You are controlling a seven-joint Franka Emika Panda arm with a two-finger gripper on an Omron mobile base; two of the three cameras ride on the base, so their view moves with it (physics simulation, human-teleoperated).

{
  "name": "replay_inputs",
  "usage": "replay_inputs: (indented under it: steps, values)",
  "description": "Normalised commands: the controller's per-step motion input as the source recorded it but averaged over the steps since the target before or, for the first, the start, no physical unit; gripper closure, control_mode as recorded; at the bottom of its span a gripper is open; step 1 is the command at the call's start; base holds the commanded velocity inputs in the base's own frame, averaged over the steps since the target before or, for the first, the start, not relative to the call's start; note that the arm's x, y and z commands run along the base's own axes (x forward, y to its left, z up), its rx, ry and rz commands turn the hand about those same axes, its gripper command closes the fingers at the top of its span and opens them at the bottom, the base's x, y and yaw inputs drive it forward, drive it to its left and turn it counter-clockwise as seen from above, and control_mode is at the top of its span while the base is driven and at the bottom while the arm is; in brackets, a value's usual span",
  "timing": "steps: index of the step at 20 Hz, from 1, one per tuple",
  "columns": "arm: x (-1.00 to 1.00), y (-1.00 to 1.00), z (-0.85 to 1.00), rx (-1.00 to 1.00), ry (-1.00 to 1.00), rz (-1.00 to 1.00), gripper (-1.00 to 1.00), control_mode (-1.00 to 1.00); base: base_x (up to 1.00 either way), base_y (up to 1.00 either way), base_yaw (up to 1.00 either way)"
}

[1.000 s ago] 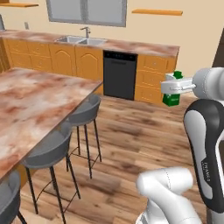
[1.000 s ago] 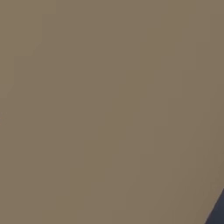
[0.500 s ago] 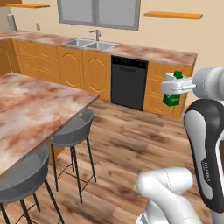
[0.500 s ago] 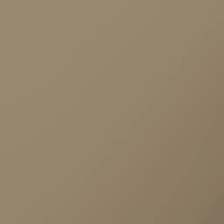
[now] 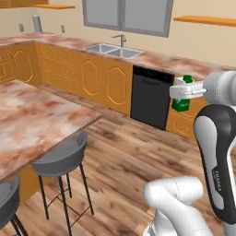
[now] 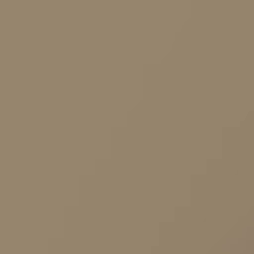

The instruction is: Take out the milk from the fridge and place it on the tray on the counter. Then take the sugar cube near the tray and place it in the tray.

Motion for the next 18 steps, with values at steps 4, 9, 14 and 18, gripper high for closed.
replay_inputs:
  steps: [4,9,14,18]
  values:
    - [0.00,0.00,0.00,0.00,0.00,0.00,1.00,1.00,1.00,-1.00,0.34]
    - [0.00,0.00,0.00,0.00,0.00,0.00,1.00,1.00,1.00,-1.00,0.35]
    - [0.00,0.00,0.00,0.00,0.00,0.00,1.00,1.00,1.00,-1.00,0.39]
    - [0.00,0.00,0.00,0.00,0.00,0.00,1.00,1.00,1.00,-0.91,0.44]
